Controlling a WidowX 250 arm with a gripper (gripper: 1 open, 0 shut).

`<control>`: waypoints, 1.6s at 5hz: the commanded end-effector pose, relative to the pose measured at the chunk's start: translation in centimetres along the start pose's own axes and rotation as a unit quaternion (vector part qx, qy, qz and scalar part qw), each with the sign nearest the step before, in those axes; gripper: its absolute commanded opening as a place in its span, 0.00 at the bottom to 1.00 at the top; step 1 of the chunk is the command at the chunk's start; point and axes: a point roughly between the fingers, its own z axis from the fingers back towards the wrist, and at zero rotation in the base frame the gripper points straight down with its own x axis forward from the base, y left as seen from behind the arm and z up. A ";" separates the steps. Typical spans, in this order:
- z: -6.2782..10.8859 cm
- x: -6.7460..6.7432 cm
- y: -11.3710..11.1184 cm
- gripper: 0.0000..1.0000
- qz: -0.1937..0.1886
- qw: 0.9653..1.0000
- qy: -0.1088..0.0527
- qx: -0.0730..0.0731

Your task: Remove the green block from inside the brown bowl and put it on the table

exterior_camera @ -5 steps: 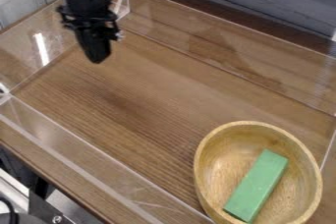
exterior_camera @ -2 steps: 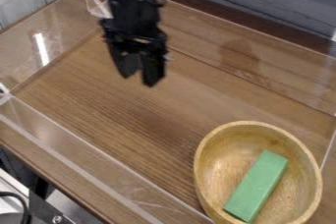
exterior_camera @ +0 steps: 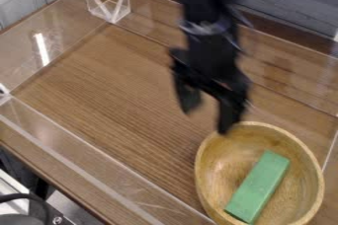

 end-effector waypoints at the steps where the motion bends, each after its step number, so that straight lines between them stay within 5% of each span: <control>1: -0.4 0.8 -3.1 1.00 -0.011 1.000 -0.027 0.010; 2: -2.3 0.9 -5.2 1.00 -0.016 0.999 -0.025 0.014; 3: -2.1 0.9 -6.3 1.00 -0.003 0.999 -0.032 0.013; 8: -4.1 0.9 -6.4 1.00 -0.013 1.000 -0.028 0.006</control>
